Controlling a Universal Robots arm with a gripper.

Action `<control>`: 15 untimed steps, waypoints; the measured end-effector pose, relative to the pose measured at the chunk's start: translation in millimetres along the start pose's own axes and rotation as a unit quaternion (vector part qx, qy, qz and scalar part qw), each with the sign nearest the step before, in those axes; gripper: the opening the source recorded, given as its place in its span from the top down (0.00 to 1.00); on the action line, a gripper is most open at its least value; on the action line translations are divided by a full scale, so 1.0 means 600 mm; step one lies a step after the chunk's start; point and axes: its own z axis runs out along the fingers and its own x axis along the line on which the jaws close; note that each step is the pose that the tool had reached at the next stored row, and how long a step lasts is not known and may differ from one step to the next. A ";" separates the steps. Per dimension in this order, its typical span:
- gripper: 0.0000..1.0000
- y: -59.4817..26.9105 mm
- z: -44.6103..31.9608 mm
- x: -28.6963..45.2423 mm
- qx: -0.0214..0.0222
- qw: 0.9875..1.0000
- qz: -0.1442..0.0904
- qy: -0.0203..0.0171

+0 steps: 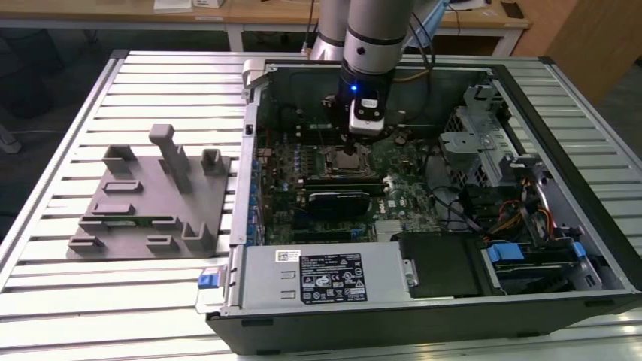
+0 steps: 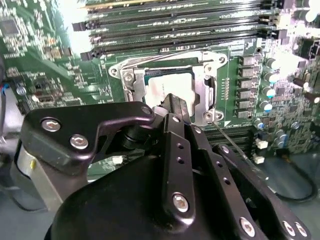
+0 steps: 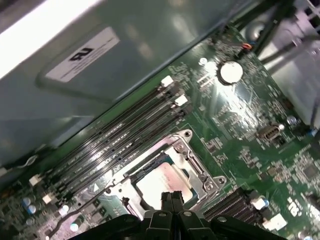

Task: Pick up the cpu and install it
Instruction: 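Close the cpu cover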

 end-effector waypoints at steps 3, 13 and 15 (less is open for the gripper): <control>0.89 0.000 0.001 0.000 -0.003 1.000 -0.021 0.002; 0.89 0.000 0.004 0.000 -0.016 0.996 -0.086 0.010; 0.89 0.000 0.004 0.000 -0.017 0.995 -0.100 0.010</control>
